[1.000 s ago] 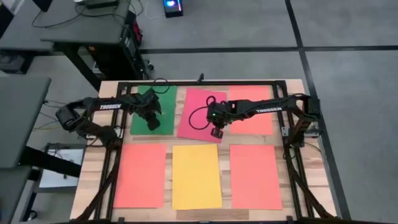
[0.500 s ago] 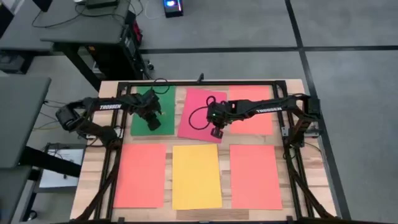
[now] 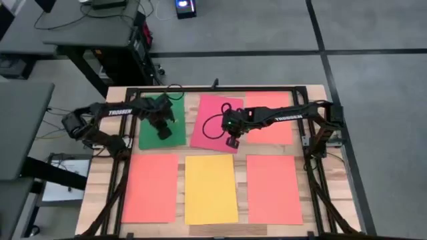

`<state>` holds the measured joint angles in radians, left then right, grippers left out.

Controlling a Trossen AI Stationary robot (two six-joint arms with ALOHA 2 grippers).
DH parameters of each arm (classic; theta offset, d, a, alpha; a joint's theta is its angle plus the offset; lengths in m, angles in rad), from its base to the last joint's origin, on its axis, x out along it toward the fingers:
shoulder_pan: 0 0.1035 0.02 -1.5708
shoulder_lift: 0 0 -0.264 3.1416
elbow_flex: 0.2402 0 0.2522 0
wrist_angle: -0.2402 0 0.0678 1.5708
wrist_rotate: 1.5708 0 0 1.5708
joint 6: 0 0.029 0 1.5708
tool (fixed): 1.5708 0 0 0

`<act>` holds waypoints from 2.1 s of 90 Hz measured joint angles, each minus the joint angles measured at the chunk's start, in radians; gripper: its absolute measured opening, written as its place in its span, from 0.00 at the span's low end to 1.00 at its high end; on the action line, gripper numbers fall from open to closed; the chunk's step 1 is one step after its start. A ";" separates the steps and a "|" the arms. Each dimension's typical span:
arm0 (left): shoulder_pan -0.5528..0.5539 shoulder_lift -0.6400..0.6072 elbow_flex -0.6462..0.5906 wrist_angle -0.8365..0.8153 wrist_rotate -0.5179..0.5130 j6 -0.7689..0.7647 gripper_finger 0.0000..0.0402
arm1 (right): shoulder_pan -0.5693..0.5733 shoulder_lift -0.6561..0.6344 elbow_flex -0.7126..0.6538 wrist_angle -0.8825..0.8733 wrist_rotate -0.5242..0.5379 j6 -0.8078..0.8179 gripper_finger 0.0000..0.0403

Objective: Organize paper
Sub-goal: Adjust the green papers

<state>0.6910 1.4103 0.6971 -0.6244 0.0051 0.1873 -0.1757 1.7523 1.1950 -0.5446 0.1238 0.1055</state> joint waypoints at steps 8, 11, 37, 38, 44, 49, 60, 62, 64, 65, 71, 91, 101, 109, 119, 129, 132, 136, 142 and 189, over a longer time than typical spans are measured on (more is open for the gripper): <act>0.000 -0.001 0.005 -0.004 0.000 0.002 0.00 | 0.000 0.000 0.000 0.000 0.000 0.000 0.00; 0.000 -0.001 0.007 -0.003 0.000 0.003 0.00 | 0.000 0.000 0.000 0.000 0.000 0.000 0.00; -0.093 -0.072 0.010 -0.062 0.020 -0.042 0.00 | 0.000 0.000 0.000 0.000 -0.001 -0.001 0.00; -0.103 -0.080 0.010 -0.070 0.020 -0.049 0.00 | 0.000 0.000 0.000 0.000 -0.001 -0.001 0.00; -0.174 -0.136 0.010 -0.119 0.021 -0.105 0.00 | 0.000 0.000 0.000 0.000 -0.002 -0.002 0.00; -0.239 -0.174 0.010 -0.162 0.021 -0.168 0.00 | 0.000 0.000 0.000 0.000 -0.001 -0.002 0.00; -0.376 -0.218 0.001 -0.184 0.019 -0.346 0.00 | 0.000 0.000 0.000 0.006 -0.002 -0.006 0.00; -0.396 -0.219 0.001 -0.203 0.017 -0.382 0.00 | 0.000 0.000 0.000 0.007 -0.002 -0.006 0.00; -0.413 -0.218 0.000 -0.226 0.014 -0.418 0.00 | 0.000 0.000 0.000 0.008 -0.002 -0.006 0.00; -0.420 -0.217 -0.001 -0.237 0.012 -0.437 0.00 | 0.000 0.000 0.000 0.008 -0.002 -0.006 0.00; -0.461 -0.208 -0.003 -0.290 -0.007 -0.561 0.00 | 0.000 0.000 0.000 0.008 -0.002 -0.009 0.00; -0.513 -0.148 -0.003 -0.379 -0.027 -0.833 0.00 | 0.000 0.000 0.000 0.009 -0.002 -0.013 0.00; -0.514 -0.107 -0.003 -0.379 -0.005 -0.847 0.00 | 0.000 0.000 0.000 0.009 -0.002 -0.016 0.00; -0.514 -0.077 -0.002 -0.376 0.003 -0.853 0.00 | 0.005 0.000 0.000 0.009 -0.001 -0.026 0.00; -0.514 -0.047 -0.018 -0.370 0.009 -0.863 0.00 | 0.011 0.000 0.000 0.010 -0.001 -0.035 0.00; -0.514 -0.026 -0.043 -0.371 0.020 -0.883 0.00 | 0.014 0.000 0.000 0.011 -0.001 -0.045 0.00; -0.514 -0.023 -0.049 -0.370 0.021 -0.890 0.00 | 0.014 0.000 0.000 0.011 -0.001 -0.047 0.00; -0.514 -0.021 -0.054 -0.369 0.021 -0.895 0.00 | 0.014 0.000 0.000 0.013 -0.001 -0.051 0.00; -0.512 -0.020 -0.064 -0.367 0.018 -0.909 0.00 | 0.014 0.000 0.000 0.014 -0.001 -0.053 0.00; -0.448 -0.022 -0.107 -0.375 -0.016 -0.943 0.00 | 0.014 0.000 0.000 0.030 0.000 -0.054 0.00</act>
<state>0.2430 1.3884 0.5900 -0.9993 -0.0109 -0.7555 -0.1619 1.7519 1.1950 -0.5148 0.1238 0.0513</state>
